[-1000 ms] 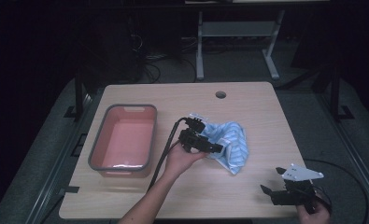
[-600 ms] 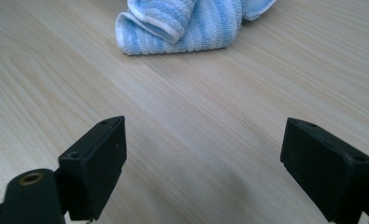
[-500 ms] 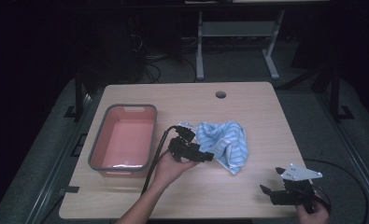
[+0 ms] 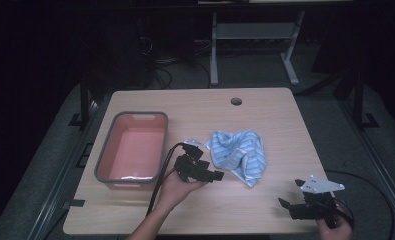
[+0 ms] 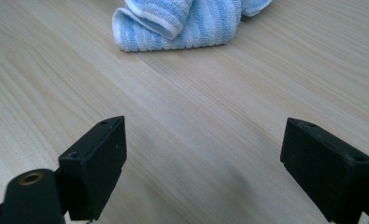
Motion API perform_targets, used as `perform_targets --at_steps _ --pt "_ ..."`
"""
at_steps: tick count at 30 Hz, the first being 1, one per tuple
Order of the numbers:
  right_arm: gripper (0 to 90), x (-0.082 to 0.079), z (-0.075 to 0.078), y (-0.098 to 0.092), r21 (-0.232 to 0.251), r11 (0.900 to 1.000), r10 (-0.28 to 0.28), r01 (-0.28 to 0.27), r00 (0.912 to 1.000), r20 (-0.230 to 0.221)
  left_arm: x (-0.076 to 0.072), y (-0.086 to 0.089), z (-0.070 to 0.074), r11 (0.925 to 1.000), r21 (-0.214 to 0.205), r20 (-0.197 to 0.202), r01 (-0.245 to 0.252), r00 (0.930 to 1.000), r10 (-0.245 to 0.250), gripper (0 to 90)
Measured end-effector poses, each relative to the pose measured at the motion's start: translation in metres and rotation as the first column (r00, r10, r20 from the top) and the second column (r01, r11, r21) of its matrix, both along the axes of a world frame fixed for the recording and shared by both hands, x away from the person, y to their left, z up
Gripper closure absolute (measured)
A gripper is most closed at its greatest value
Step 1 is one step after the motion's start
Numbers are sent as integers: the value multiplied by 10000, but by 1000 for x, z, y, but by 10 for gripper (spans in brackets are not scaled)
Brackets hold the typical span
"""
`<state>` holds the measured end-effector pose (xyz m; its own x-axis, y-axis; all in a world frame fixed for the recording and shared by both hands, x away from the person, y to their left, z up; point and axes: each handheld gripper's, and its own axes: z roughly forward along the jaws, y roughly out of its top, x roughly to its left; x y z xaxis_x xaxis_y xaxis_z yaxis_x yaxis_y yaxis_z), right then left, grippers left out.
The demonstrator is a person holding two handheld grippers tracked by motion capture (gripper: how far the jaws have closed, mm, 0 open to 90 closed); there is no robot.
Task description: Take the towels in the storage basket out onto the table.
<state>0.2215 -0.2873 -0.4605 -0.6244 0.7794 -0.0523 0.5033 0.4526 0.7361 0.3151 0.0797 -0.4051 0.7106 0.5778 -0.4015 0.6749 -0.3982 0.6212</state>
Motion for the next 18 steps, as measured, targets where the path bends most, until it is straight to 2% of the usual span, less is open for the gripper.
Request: perform_targets --at_steps 9,12,18 --pt "138 0 -1 1 -52 10000 -18 18 10000 -47 -13 7 -8 9997 36 85 225 9997 -225 267" --pt "138 0 -2 1 -65 10000 -42 42 10000 -63 -17 9 -11 9994 204 146 264 9995 -267 266" --pt "139 0 -2 2 -89 9999 -51 51 9999 -88 -26 14 -16 9994 61 117 331 9994 -331 266"
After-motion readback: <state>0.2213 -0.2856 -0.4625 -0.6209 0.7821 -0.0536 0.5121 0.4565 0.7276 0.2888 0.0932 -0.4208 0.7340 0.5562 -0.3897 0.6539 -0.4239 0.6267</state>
